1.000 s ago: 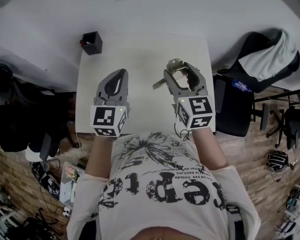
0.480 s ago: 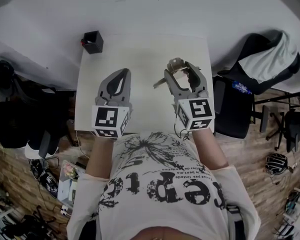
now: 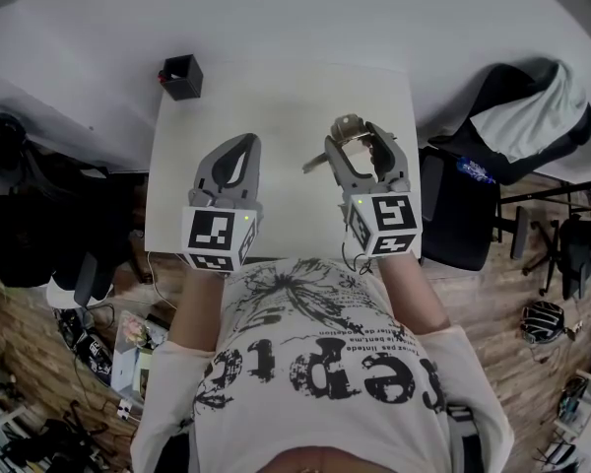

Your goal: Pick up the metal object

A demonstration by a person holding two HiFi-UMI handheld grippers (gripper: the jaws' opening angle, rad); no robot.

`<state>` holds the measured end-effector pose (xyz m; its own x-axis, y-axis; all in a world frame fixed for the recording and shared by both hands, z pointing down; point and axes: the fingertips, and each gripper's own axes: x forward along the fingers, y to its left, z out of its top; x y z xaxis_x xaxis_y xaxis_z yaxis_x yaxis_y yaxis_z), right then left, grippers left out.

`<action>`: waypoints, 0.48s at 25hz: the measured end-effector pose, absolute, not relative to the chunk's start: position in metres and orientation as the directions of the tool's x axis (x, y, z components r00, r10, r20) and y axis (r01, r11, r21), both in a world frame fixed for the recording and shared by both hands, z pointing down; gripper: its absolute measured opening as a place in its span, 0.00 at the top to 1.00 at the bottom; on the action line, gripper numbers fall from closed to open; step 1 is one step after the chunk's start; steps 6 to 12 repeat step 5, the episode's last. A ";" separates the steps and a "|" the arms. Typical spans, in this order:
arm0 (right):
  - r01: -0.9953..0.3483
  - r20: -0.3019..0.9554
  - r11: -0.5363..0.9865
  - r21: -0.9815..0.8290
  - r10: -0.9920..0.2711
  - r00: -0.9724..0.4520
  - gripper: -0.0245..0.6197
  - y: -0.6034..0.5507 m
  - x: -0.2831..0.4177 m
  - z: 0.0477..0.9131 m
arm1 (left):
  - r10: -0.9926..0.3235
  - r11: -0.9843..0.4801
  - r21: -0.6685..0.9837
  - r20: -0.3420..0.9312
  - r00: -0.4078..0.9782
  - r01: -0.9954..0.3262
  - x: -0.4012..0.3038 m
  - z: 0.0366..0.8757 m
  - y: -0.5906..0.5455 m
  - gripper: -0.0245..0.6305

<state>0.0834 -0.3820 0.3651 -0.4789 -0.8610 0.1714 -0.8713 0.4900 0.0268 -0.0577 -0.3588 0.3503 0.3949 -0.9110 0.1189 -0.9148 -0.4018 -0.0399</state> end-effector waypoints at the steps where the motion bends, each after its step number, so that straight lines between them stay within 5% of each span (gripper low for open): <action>1: -0.872 0.173 0.488 0.027 -0.862 -0.477 0.53 -0.382 0.084 0.366 | -0.911 -0.402 -0.040 0.119 0.395 -0.915 -0.058 0.351 -0.358 0.95; 12: -0.876 0.175 0.482 0.027 -0.865 -0.471 0.53 -0.382 0.083 0.368 | -0.913 -0.398 -0.043 0.116 0.392 -0.916 -0.060 0.350 -0.357 0.95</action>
